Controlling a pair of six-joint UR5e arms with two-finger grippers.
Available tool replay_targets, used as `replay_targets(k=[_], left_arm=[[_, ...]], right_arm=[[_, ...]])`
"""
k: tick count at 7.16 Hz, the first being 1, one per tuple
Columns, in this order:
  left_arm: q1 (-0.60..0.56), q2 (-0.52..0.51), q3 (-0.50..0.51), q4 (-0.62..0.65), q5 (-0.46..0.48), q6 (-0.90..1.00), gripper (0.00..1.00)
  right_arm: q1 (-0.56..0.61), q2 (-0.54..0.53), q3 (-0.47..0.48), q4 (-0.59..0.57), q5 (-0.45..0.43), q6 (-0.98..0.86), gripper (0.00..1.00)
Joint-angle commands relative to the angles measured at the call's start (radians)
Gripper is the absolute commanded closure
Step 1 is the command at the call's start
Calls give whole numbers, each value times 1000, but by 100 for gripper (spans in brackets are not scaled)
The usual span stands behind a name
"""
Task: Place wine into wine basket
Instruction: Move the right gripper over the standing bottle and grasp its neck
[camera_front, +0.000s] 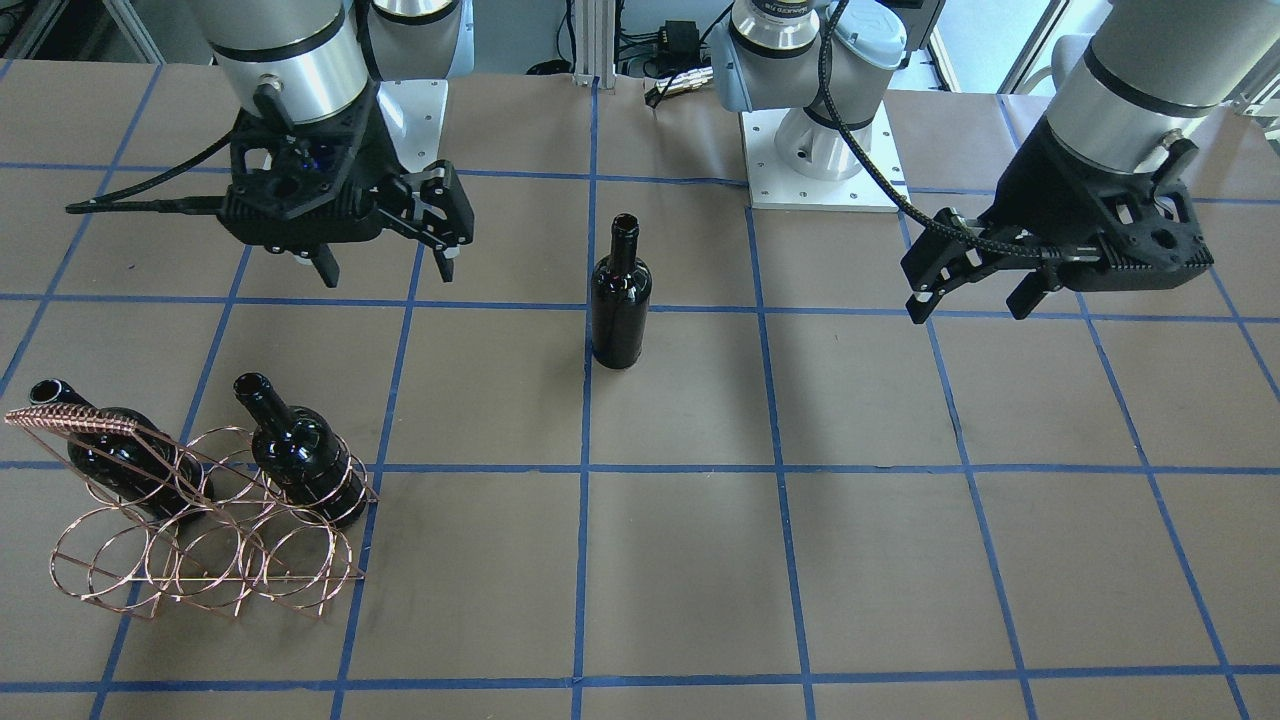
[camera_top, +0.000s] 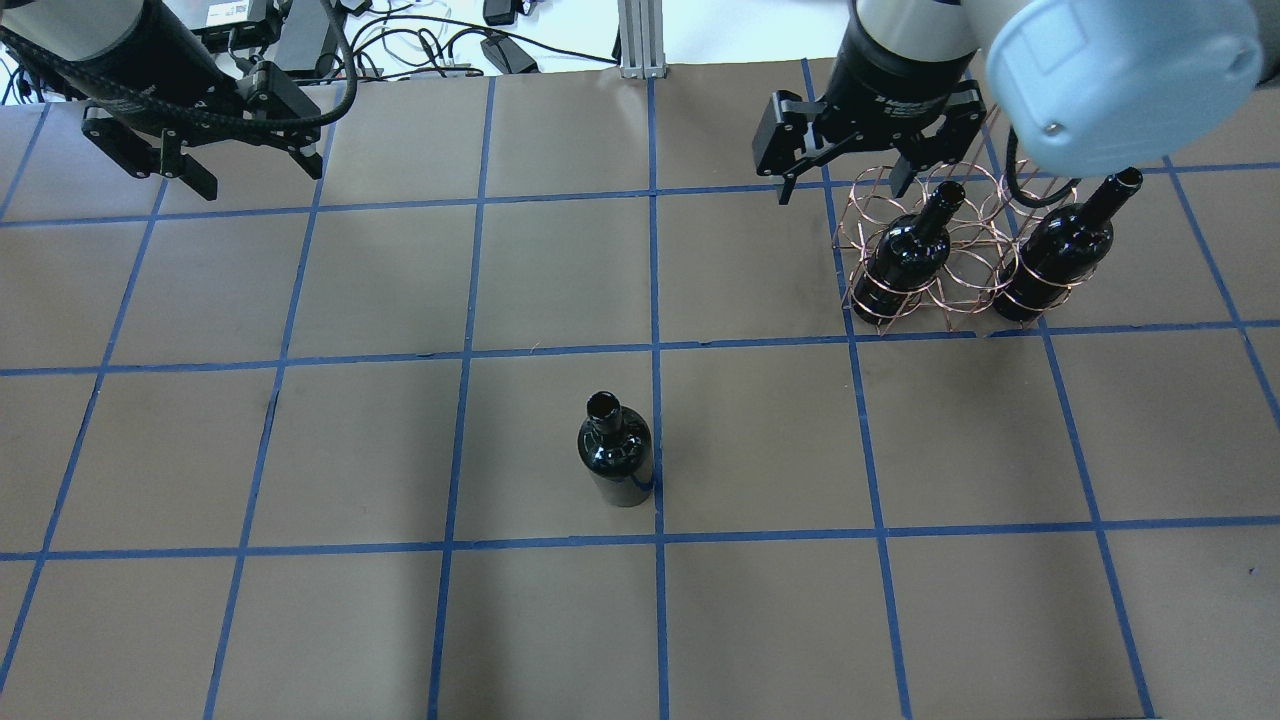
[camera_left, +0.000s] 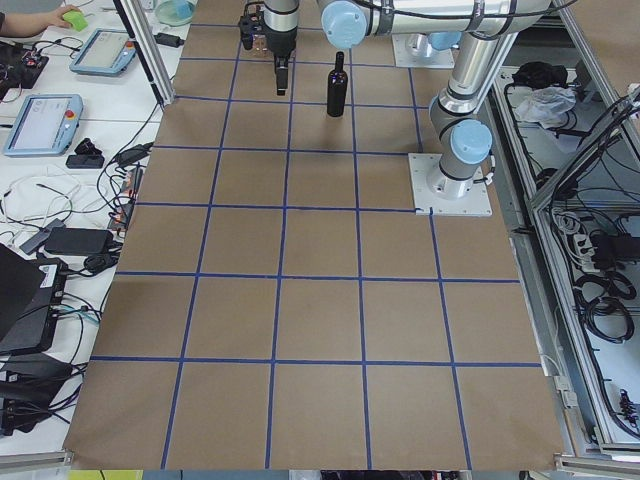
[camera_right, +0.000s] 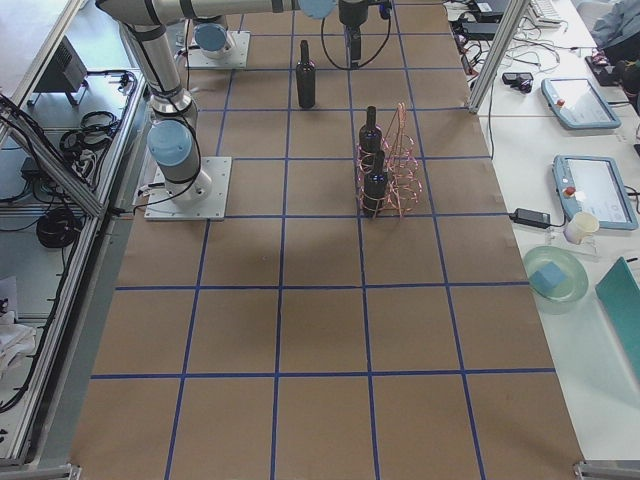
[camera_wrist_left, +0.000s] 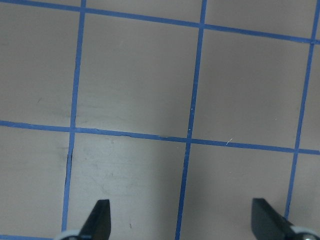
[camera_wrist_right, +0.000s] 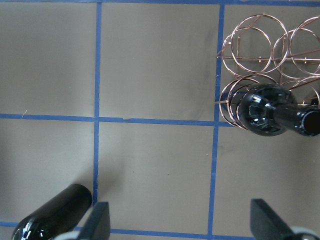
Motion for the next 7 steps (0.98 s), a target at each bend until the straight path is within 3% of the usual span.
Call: replay_targets(k=[1,3,5,7], left_arm=[[35,10,-32,10,-2,7,0],[20,20,-32,-4,-8,7,0],[12,49,-28,-10,-4,-5,0],[14,62,-36,-13,2,22,0]], right_arm=[[140,37,-23,-1,-6,234,0],[281,92,-20,-27,-59,418,0],[335,106,23,-28,-51,512,0],[370,108,127,-151,-47,528,0]])
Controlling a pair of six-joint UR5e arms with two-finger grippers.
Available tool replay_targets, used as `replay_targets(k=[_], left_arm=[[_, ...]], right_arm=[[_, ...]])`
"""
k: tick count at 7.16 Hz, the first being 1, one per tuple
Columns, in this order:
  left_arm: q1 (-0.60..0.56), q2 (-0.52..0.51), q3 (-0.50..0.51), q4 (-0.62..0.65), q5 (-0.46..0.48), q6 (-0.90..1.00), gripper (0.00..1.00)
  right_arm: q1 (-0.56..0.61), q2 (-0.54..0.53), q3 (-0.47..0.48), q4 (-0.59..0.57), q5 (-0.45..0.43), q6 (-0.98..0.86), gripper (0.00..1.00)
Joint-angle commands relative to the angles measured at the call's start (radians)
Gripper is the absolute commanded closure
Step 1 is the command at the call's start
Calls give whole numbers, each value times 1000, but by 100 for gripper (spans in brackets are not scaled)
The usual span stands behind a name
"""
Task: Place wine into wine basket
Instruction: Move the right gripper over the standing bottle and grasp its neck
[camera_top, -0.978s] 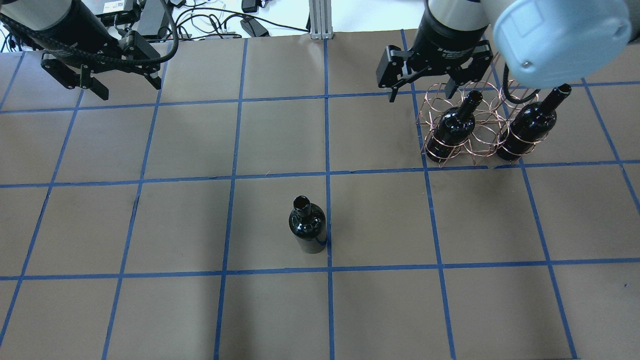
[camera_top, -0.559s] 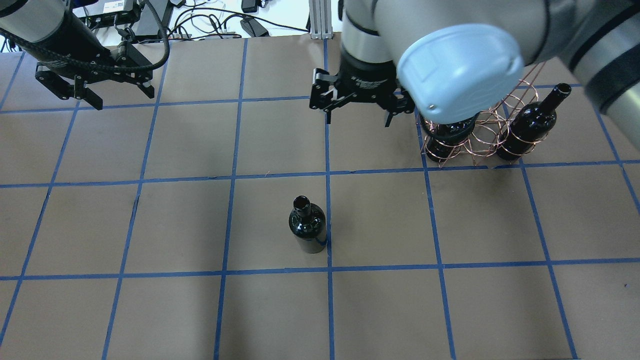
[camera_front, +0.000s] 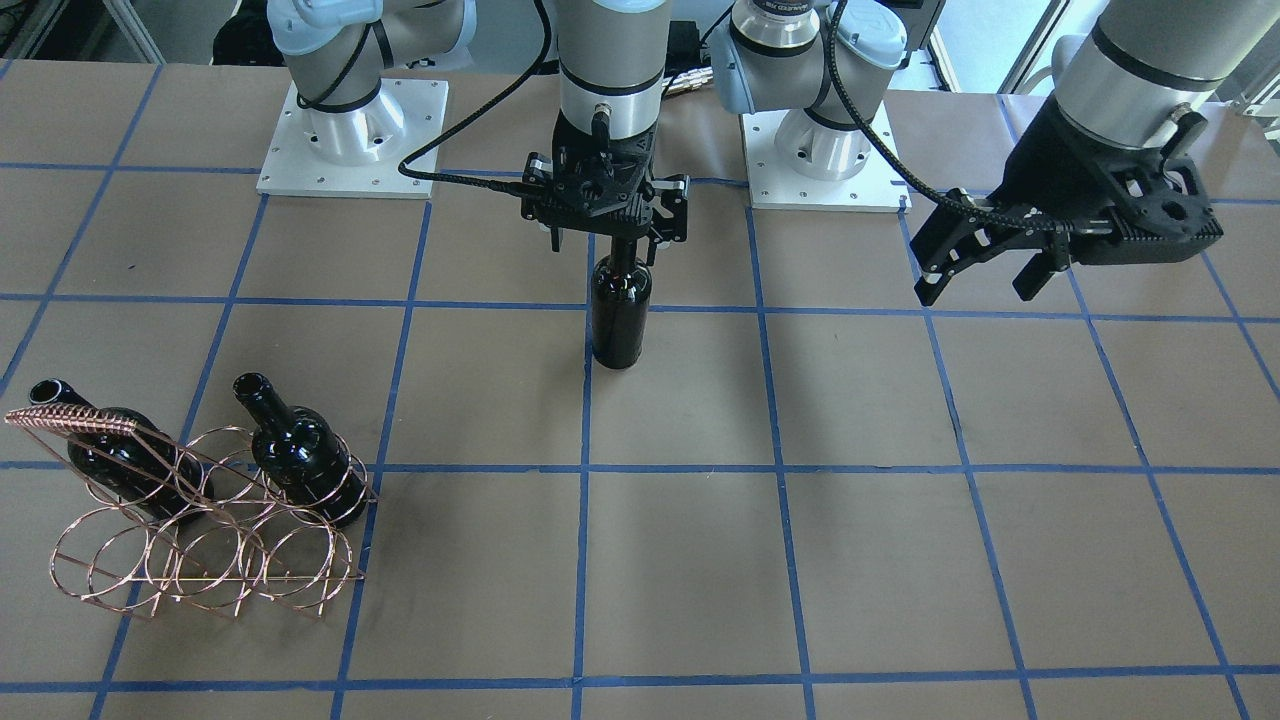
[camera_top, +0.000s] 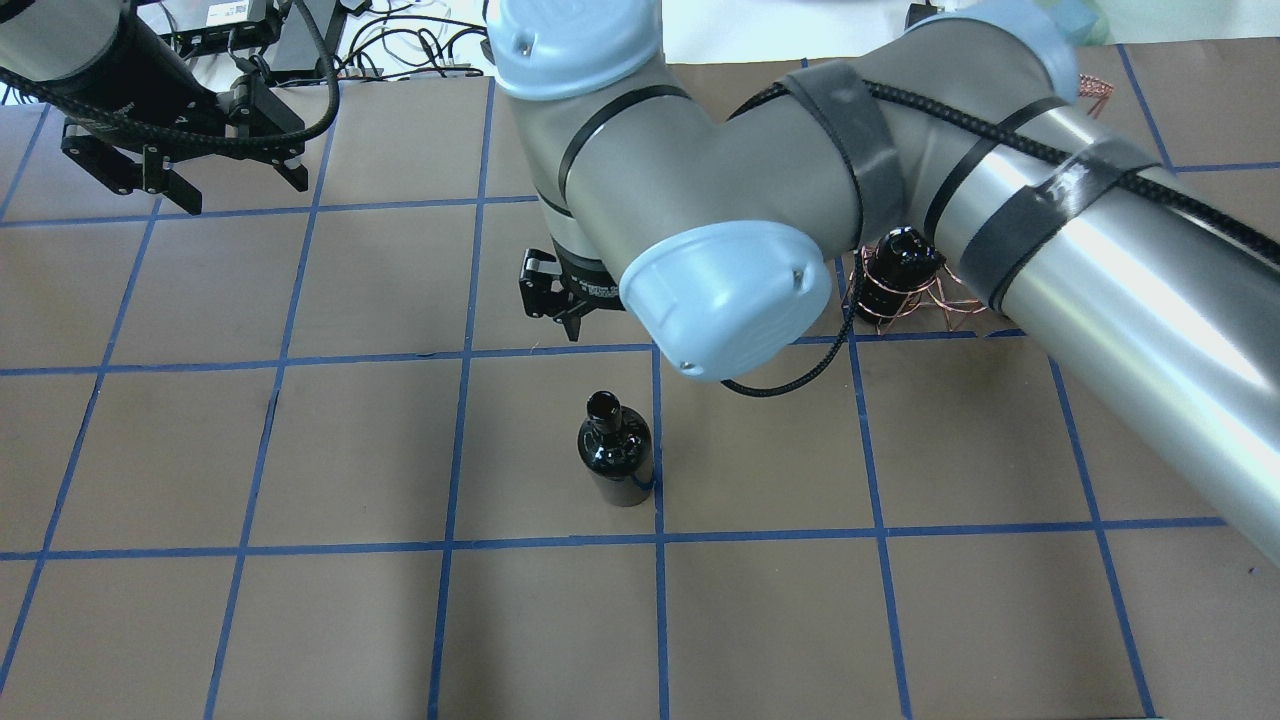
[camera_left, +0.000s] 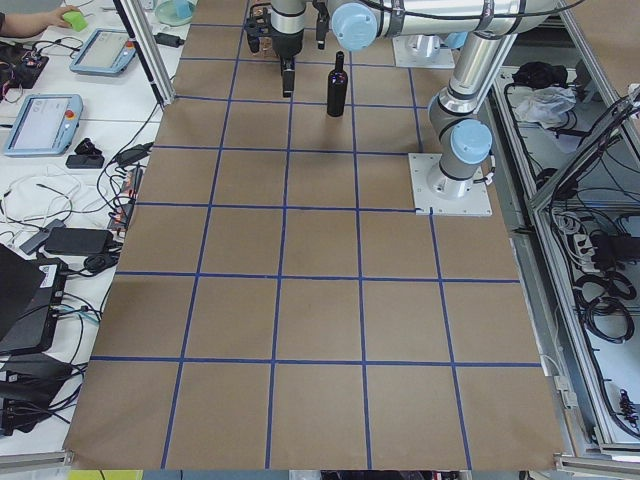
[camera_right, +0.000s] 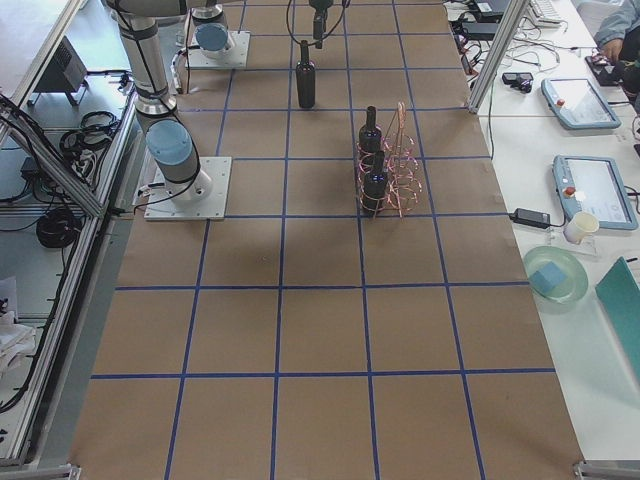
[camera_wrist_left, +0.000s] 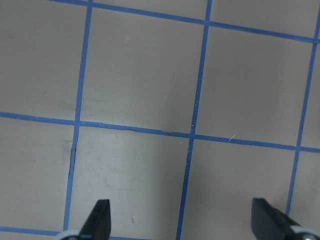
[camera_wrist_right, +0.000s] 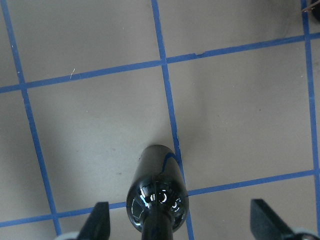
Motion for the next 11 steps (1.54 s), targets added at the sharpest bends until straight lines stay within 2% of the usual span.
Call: replay_targets(k=[1,4,5,6,7,8,9,11], left_arm=[[0,19,-2,-14,6,60,0],[6,37,13,-12,7,61,0],[23,45,14,-14,0,67,0],[23,46,10,-14,1,91,0],[21,53,10,-18,3,93,0],[20,65,10,-29,3,93,0],[21,69,10,-35,3,93,0],[17,77,-1,-51,4,93,0]], right_arm=[[43,26,65,-77,10,20,0],[43,41,67,-72,12,17,2],[43,35,65,-62,13,16,18],[43,28,67,-48,65,19,29],[43,26,65,-37,73,14,36],[43,23,65,-36,71,10,42],[43,21,65,-31,61,-3,43],[39,21,65,-28,58,-10,54]])
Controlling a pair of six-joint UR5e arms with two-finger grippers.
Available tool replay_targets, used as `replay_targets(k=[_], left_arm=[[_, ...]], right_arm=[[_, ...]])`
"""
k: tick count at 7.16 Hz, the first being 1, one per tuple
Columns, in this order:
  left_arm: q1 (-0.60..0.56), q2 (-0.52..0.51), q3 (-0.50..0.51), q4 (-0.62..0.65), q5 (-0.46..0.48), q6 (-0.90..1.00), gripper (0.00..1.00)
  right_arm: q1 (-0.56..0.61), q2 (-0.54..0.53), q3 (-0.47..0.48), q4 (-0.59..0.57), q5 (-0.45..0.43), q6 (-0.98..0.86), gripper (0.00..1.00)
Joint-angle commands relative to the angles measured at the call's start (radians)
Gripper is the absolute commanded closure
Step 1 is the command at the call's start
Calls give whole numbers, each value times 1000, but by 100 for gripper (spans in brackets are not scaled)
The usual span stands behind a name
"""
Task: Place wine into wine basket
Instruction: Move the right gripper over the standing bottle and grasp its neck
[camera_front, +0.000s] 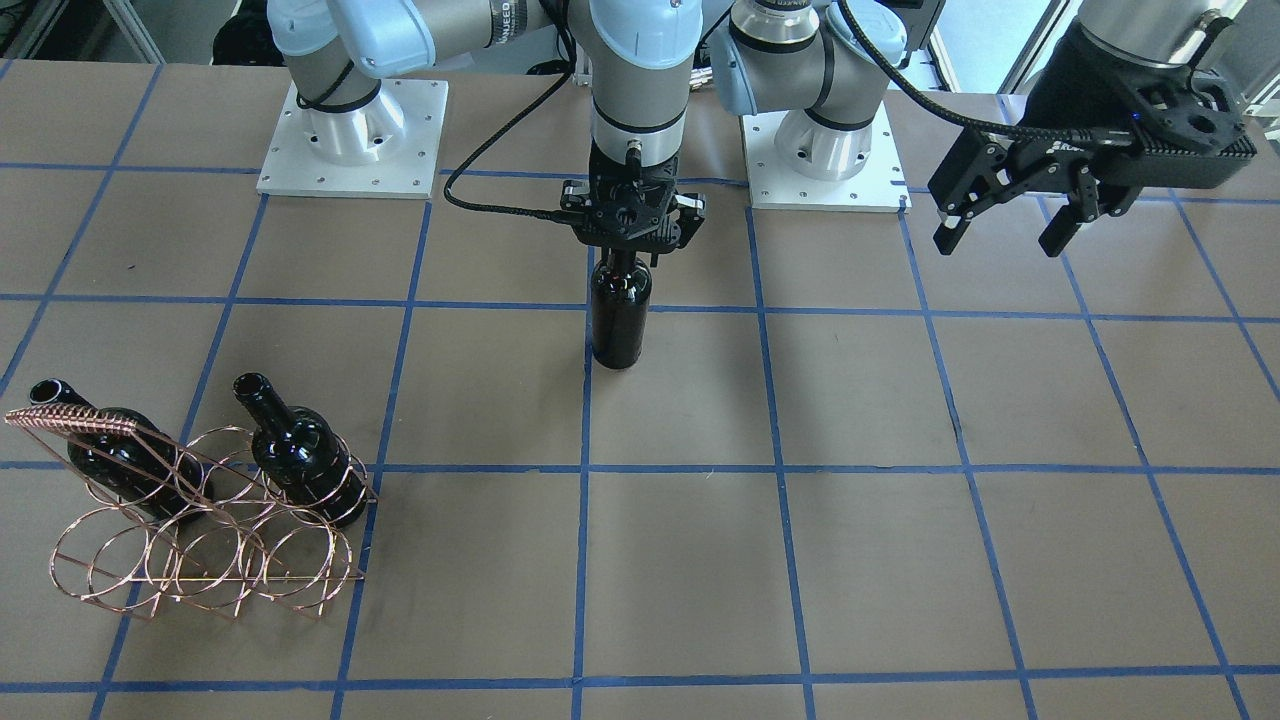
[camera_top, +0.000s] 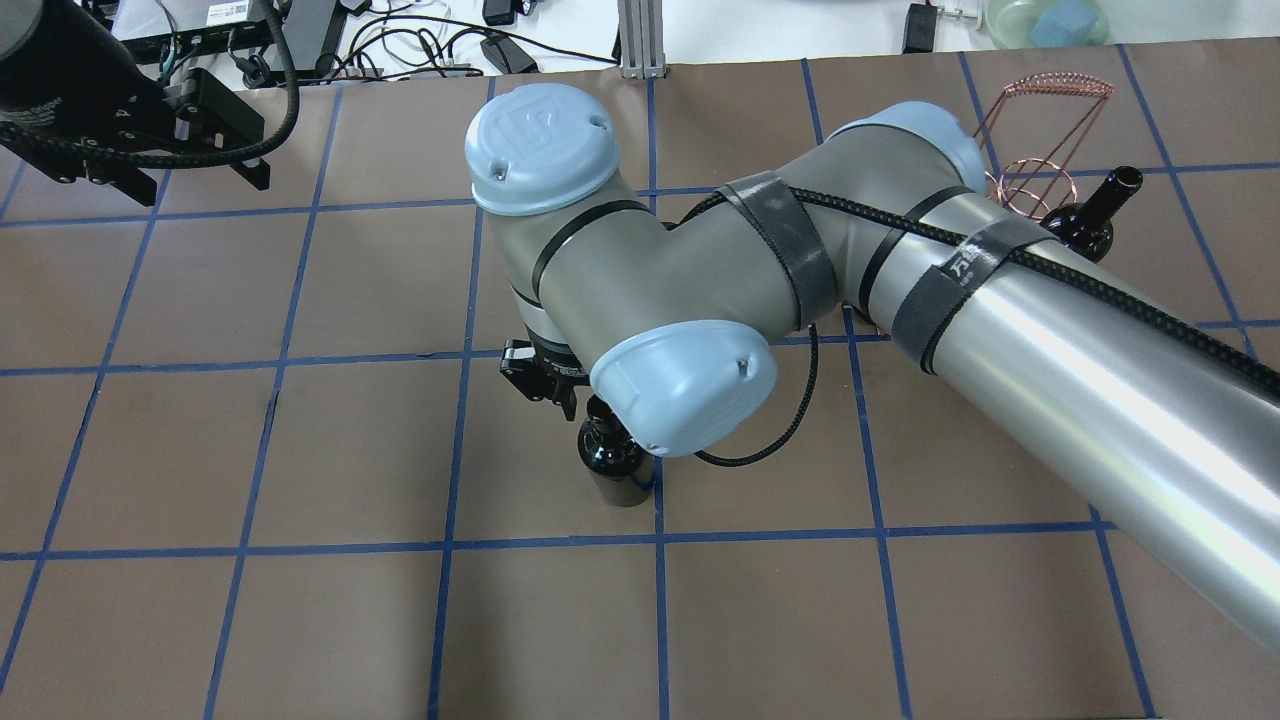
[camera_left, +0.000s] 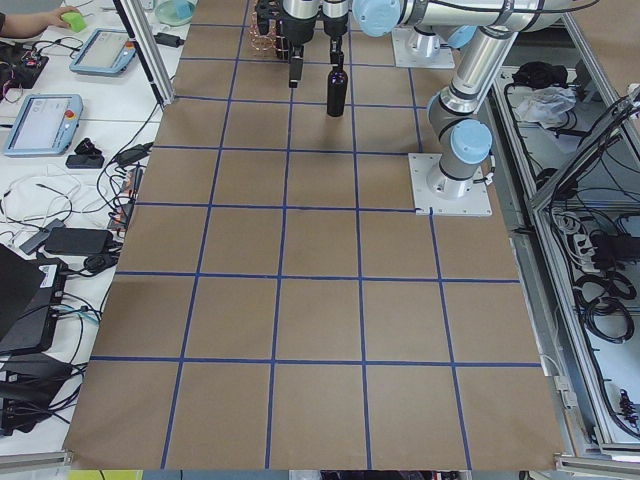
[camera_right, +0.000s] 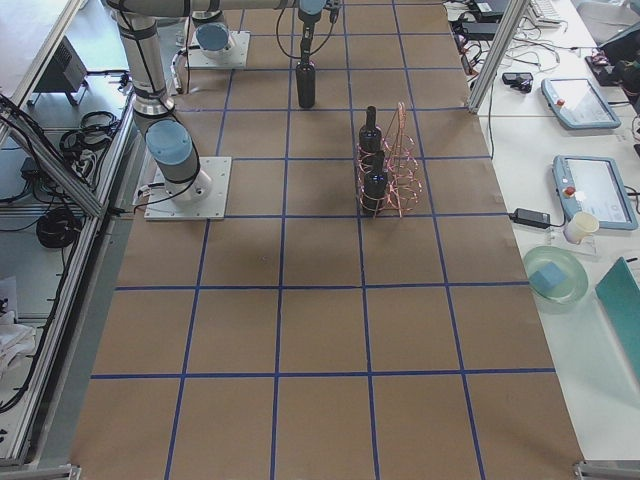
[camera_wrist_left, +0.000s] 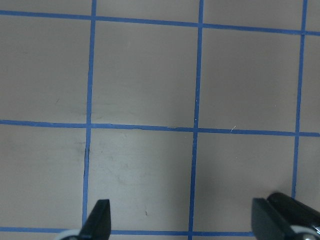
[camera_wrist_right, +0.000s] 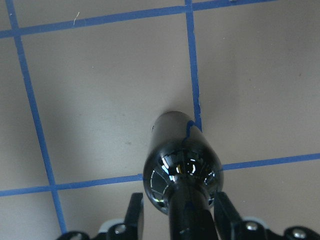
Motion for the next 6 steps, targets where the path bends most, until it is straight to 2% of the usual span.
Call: replay_targets(k=[1,2,3,6], left_arm=[[-1,7,-9,-11,1,0,0],[-1,7,-9,-13,1,0,0],[-1,8,-11,-14,1,0,0],[-3,8,-15,-17,0,0,0]], right_arm=[[-4,-4,-1,11,-27,-46,76],[-6,-4,-1,22,-27,-54,90],[-8,-4,-4,17,-15,-54,96],[-18,-6,-18,15,-15,-52,96]])
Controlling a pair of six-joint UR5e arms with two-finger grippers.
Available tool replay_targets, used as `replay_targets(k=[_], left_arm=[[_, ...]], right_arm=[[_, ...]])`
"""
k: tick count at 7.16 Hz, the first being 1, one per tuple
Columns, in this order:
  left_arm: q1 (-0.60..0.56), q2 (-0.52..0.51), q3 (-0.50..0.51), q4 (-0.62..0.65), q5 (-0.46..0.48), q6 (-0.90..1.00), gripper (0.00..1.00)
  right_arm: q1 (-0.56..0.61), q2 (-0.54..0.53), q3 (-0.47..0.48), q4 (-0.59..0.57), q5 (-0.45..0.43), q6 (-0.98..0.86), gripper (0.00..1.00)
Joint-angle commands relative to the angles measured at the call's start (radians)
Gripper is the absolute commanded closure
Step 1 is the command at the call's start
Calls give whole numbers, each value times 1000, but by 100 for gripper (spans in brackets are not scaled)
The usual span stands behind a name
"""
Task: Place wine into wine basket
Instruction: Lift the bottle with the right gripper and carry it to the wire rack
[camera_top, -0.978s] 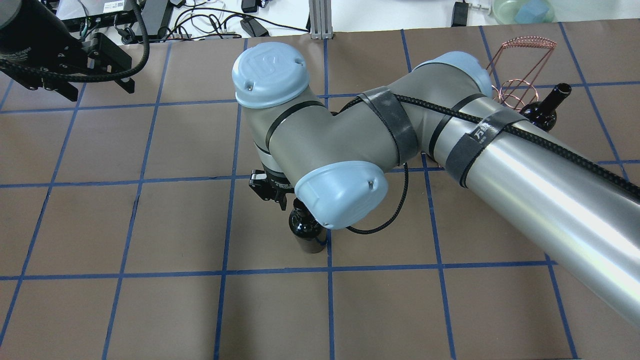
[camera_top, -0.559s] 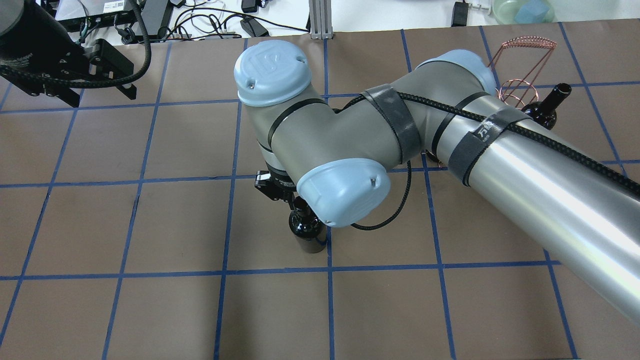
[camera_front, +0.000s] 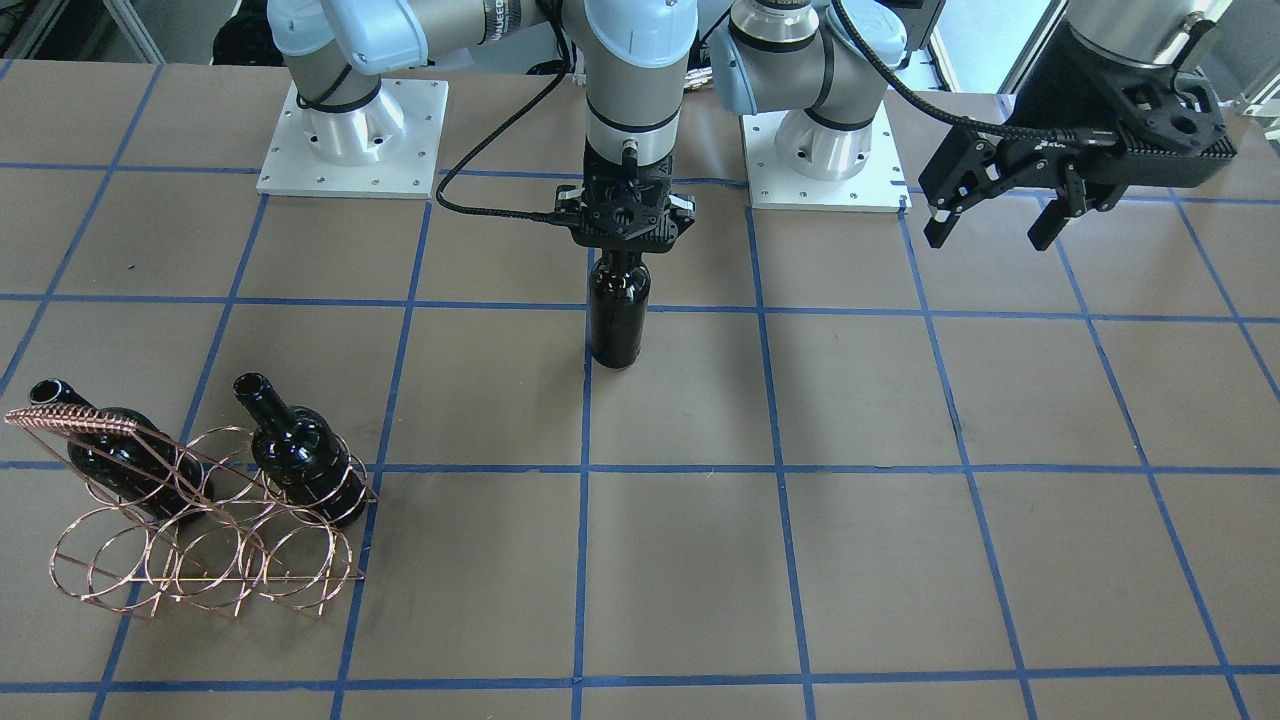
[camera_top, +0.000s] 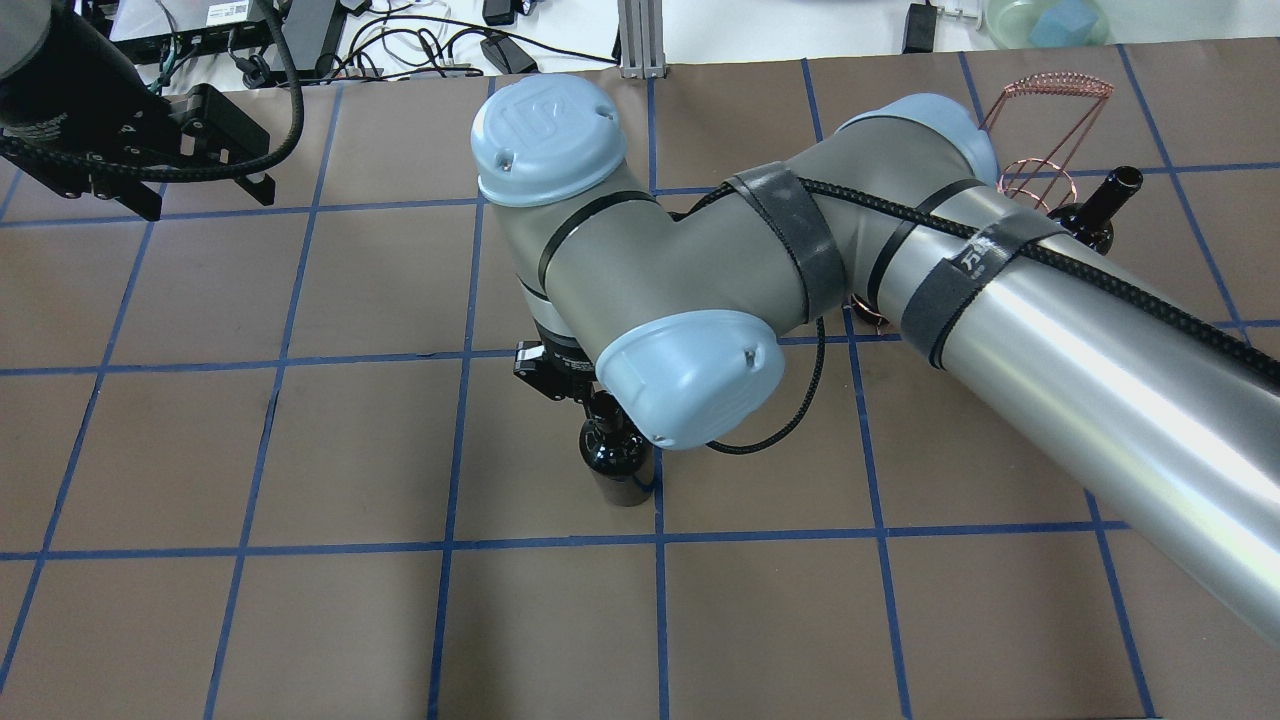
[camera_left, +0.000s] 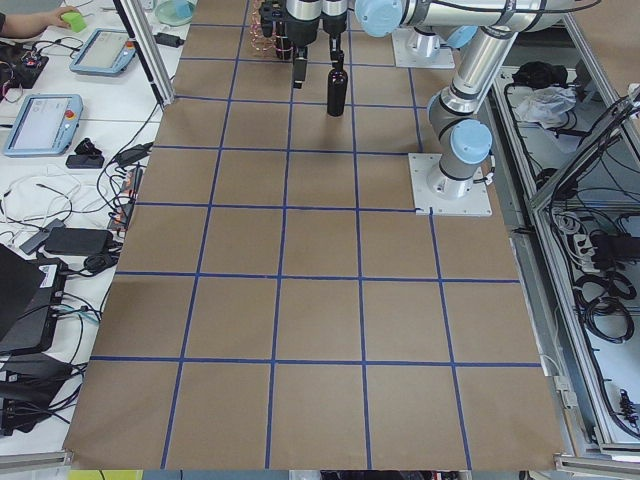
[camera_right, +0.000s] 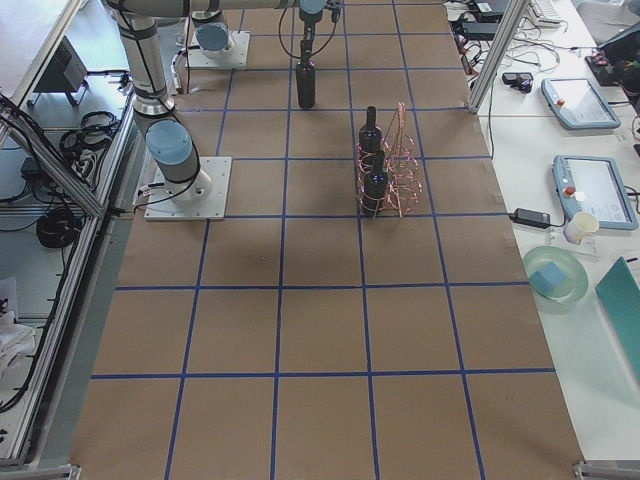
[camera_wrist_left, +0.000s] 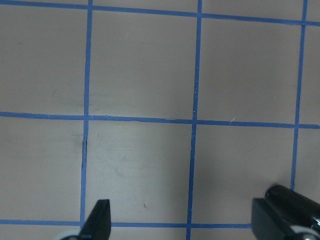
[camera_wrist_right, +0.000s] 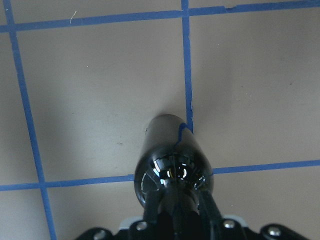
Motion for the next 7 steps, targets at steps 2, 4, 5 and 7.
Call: replay_targets(k=[2,4,5,7], left_arm=[[7,0,-2,0,6,0,0],[8,5,-31,0,7,0,0],[5,15,-39,0,27,-1,0],[-21,19,-41,0,26,-15,0]], right_arm=[[-51,-44,-50,44,-14,-8,95],[-211,-142,-49,169,-17,-220,95],[-309,-176,-48,244,-19,-361,94],[-525,-214,-49,288,-64,-656,94]])
